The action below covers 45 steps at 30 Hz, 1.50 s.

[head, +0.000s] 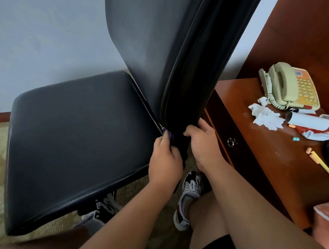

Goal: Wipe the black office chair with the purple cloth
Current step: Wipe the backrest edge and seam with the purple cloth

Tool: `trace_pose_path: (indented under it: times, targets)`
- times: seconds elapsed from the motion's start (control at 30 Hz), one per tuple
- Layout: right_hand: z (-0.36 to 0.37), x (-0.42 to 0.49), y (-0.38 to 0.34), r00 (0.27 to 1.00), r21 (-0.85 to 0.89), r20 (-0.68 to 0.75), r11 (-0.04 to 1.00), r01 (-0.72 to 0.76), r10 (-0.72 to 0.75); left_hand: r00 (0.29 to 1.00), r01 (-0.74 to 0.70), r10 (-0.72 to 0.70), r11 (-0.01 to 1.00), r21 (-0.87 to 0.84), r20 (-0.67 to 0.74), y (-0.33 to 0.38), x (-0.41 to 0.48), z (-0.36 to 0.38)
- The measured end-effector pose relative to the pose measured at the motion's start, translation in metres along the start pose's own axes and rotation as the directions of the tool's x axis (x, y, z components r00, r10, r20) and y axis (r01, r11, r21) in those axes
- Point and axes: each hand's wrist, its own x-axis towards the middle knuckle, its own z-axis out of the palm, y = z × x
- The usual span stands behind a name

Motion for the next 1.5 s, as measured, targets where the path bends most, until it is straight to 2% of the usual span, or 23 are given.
trace_pose_path:
  times: [0.07, 0.13, 0.27, 0.33, 0.43, 0.5, 0.57, 0.63, 0.7, 0.77, 0.8, 0.87, 0.93, 1.0, 1.07, 1.1, 1.17, 1.27, 1.4, 1.47, 1.5]
  targets:
    - [0.0, -0.001, -0.001, 1.0, 0.005, -0.004, 1.0, -0.003, 0.003, 1.0, -0.014, 0.015, 1.0, -0.019, 0.023, -0.003, 0.006, 0.0]
    - [0.002, -0.002, -0.001, 1.0, 0.007, -0.008, 1.0, -0.01, 0.01, 0.997, -0.005, 0.002, 0.999, 0.044, 0.078, -0.004, 0.015, 0.007]
    - [0.003, 0.001, 0.0, 1.0, 0.03, -0.018, 0.999, -0.021, 0.022, 0.981, 0.013, -0.088, 0.918, 0.397, 0.171, -0.001, 0.028, 0.024]
    - [0.003, 0.002, -0.001, 1.0, 0.027, -0.026, 1.0, -0.016, 0.016, 0.966, 0.055, -0.172, 0.865, 0.499, 0.192, 0.005, 0.033, 0.023]
    - [0.002, 0.002, -0.006, 1.0, 0.053, -0.018, 0.999, -0.004, 0.005, 0.943, 0.026, -0.212, 0.817, 0.576, 0.259, 0.006, 0.036, 0.019]
    - [0.003, 0.0, -0.008, 1.0, 0.063, -0.023, 0.998, -0.016, 0.017, 0.945, 0.022, -0.194, 0.842, 0.539, 0.264, 0.004, 0.033, 0.012]
    - [0.006, -0.001, -0.005, 0.995, 0.002, -0.099, 1.0, -0.02, 0.02, 0.95, 0.061, -0.185, 0.9, 0.431, 0.251, 0.001, 0.026, 0.001]
    - [0.011, -0.004, 0.002, 0.97, -0.036, -0.239, 0.998, -0.054, 0.043, 0.962, 0.091, -0.156, 0.957, 0.276, 0.224, -0.003, 0.018, -0.012]
    - [0.017, -0.016, 0.006, 0.911, 0.009, -0.397, 0.993, -0.114, 0.108, 0.973, 0.126, -0.138, 0.989, 0.079, 0.184, -0.007, 0.011, -0.023]
    - [0.02, -0.032, 0.01, 0.876, 0.05, -0.448, 0.983, -0.176, 0.179, 0.971, 0.201, -0.179, 0.97, -0.134, 0.159, -0.007, 0.007, -0.032]
    - [0.023, -0.039, 0.011, 0.881, 0.046, -0.413, 0.971, -0.234, 0.232, 0.961, 0.256, -0.225, 0.943, -0.214, 0.159, -0.006, 0.005, -0.036]
    - [0.029, -0.048, 0.016, 0.908, 0.0, -0.241, 0.936, -0.353, 0.342, 0.92, 0.39, -0.338, 0.845, -0.366, 0.198, -0.007, 0.002, -0.042]
    - [0.032, -0.055, 0.019, 0.923, -0.069, -0.021, 0.92, -0.385, 0.385, 0.858, 0.513, -0.437, 0.686, -0.515, 0.272, -0.009, 0.001, -0.046]
    - [0.029, -0.056, 0.019, 0.928, -0.2, 0.152, 0.93, -0.307, 0.339, 0.821, 0.554, -0.5, 0.577, -0.6, 0.278, -0.007, 0.001, -0.052]
    - [0.023, -0.055, 0.016, 0.916, -0.386, 0.271, 0.905, -0.18, 0.297, 0.788, 0.582, -0.549, 0.518, -0.627, 0.278, -0.007, 0.003, -0.058]
    - [0.02, -0.054, 0.015, 0.913, -0.437, 0.298, 0.89, -0.128, 0.277, 0.771, 0.603, -0.564, 0.495, -0.626, 0.297, -0.01, 0.004, -0.061]
    - [0.017, -0.052, 0.012, 0.94, -0.425, 0.27, 0.902, -0.078, 0.208, 0.73, 0.659, -0.574, 0.443, -0.608, 0.372, -0.012, 0.004, -0.067]
    - [0.019, -0.05, 0.01, 0.972, -0.363, 0.216, 0.932, -0.006, 0.09, 0.673, 0.739, -0.537, 0.458, -0.495, 0.508, -0.017, 0.004, -0.071]
    - [0.025, -0.052, 0.012, 0.923, -0.26, 0.305, 0.953, -0.157, 0.236, 0.583, 0.807, -0.54, 0.472, -0.356, 0.606, -0.022, 0.005, -0.071]
    - [0.027, -0.049, 0.019, 0.929, -0.226, 0.236, 0.946, -0.233, 0.285, 0.567, 0.805, -0.597, 0.547, -0.229, 0.567, -0.024, 0.011, -0.07]
    - [0.026, -0.046, 0.021, 0.936, -0.199, 0.179, 0.943, -0.266, 0.302, 0.602, 0.757, -0.617, 0.643, -0.116, 0.507, -0.023, 0.015, -0.071]
